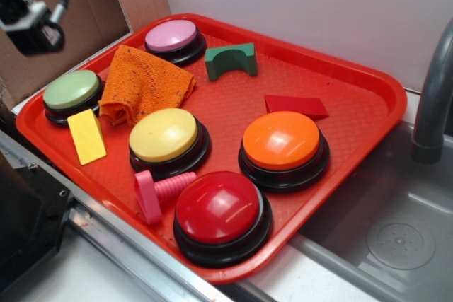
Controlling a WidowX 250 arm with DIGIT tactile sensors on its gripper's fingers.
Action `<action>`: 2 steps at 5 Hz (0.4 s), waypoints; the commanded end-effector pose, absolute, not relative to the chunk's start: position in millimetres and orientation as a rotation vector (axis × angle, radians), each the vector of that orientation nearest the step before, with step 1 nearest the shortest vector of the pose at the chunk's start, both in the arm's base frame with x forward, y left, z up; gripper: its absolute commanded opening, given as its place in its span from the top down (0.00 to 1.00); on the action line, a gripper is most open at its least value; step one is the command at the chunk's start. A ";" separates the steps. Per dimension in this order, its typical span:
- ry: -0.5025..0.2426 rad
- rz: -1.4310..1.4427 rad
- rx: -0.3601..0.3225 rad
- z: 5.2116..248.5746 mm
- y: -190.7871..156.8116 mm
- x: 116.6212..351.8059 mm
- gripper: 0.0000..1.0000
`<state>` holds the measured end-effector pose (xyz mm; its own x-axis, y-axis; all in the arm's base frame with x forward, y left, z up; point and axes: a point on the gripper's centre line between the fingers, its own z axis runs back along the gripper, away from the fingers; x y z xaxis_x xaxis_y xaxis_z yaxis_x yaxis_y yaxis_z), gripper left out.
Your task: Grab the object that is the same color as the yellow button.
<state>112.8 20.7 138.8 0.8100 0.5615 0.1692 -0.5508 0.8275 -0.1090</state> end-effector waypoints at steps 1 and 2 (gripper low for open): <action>-0.208 0.781 0.050 67.2 48.6 145.5 0.00; -0.214 0.882 0.094 46.9 59.4 153.9 0.00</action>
